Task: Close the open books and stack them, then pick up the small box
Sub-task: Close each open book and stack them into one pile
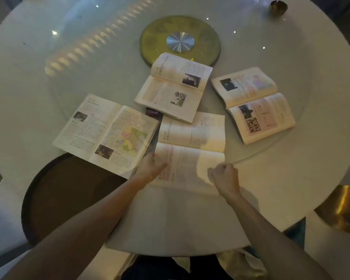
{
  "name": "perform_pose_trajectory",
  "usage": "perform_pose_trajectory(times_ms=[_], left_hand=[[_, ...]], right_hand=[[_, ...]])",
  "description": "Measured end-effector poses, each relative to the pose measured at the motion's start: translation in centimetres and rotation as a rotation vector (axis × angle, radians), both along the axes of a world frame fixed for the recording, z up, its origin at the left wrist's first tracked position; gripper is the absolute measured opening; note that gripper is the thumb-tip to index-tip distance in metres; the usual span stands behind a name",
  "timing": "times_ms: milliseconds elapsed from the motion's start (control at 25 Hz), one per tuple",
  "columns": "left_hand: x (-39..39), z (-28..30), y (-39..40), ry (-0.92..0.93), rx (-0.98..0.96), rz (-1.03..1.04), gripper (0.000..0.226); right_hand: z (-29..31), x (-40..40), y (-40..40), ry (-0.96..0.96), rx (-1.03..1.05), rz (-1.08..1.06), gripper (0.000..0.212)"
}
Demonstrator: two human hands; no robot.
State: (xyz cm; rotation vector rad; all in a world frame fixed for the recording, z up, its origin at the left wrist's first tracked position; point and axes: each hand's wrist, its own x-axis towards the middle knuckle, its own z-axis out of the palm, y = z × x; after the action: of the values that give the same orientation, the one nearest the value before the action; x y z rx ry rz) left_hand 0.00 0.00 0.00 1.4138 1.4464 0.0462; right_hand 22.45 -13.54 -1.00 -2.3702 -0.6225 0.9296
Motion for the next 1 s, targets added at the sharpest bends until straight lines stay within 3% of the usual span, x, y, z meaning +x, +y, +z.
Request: perform_pose_trajectory(times_ms=[80,240,320,440,560,680,800,1000], left_hand=[[-0.2,0.2,-0.2,-0.004,-0.047,0.064,0.034],[-1.1,0.1,-0.6,0.002,-0.03,0.052,0.028],[-1.7,0.0,-0.1,0.021,-0.037,0.046,0.036],[-3.2,0.5,0.0,-0.045,-0.204,0.084,0.032],[-4.1,1.7,0.3,-0.153,-0.341,0.137,0.027],[-3.3,2.3,1.9,-0.264,-0.426,0.214,0.031],[-1.8,2.1,3.2,-0.28,-0.497,0.29,0.037],[0.6,1.5,2.9,-0.259,-0.443,0.434,0.048]], right_hand=[[-0.4,-0.4,-0.8,0.148,0.018,-0.188,0.041],[-0.7,-0.1,-2.2,0.299,0.068,-0.27,0.028],[-0.8,0.6,-2.9,0.3,0.063,-0.269,0.036],[0.2,1.0,-4.3,0.351,0.079,-0.286,0.049],[2.6,1.4,-5.0,0.442,0.174,-0.369,0.015],[4.3,2.3,-4.3,0.601,0.295,-0.408,0.006],[4.3,3.2,-2.2,0.689,0.316,-0.463,0.015],[3.0,4.9,0.9,0.737,0.299,-0.489,0.023]])
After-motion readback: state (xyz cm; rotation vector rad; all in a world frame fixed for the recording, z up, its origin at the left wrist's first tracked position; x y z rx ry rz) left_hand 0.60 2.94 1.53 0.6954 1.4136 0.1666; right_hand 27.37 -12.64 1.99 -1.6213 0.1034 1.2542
